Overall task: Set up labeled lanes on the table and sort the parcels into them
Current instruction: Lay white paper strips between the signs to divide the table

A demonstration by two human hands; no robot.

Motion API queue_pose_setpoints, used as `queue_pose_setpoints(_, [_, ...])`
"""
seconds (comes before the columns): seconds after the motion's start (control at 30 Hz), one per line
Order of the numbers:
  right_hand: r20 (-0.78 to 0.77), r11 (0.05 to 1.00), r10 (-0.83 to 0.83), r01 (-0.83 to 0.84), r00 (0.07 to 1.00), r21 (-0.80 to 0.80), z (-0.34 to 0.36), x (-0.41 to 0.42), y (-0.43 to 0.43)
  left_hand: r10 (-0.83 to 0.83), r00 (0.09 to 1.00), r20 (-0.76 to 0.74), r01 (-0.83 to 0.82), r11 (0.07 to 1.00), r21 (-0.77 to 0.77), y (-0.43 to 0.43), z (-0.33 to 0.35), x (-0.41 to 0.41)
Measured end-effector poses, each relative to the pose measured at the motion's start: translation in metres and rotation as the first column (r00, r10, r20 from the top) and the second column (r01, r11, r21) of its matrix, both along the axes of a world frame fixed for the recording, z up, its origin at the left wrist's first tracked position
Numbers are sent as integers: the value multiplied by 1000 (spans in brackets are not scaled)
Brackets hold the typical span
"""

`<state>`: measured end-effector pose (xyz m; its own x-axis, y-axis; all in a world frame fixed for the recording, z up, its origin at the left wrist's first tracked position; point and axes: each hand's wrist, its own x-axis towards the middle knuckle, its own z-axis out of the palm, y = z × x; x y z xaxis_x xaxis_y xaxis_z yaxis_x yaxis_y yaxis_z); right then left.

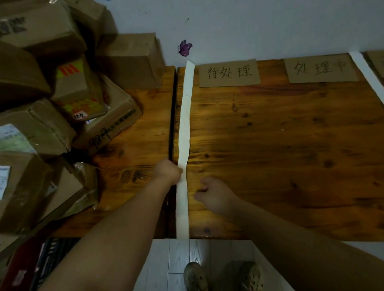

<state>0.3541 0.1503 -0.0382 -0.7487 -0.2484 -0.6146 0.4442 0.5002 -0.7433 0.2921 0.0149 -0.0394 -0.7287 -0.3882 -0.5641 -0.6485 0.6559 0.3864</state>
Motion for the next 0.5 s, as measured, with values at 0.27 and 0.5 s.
queue_pose_setpoints(0.27, [21, 996, -83, 83, 996, -43, 8, -10, -28, 281, 959, 28, -262, 849, 459, -19, 17, 3])
queue_pose_setpoints(0.5, [2, 992, -85, 85, 996, 89, 5, -13, -39, 268, 963, -29, -228, 867, 443, -18, 22, 7])
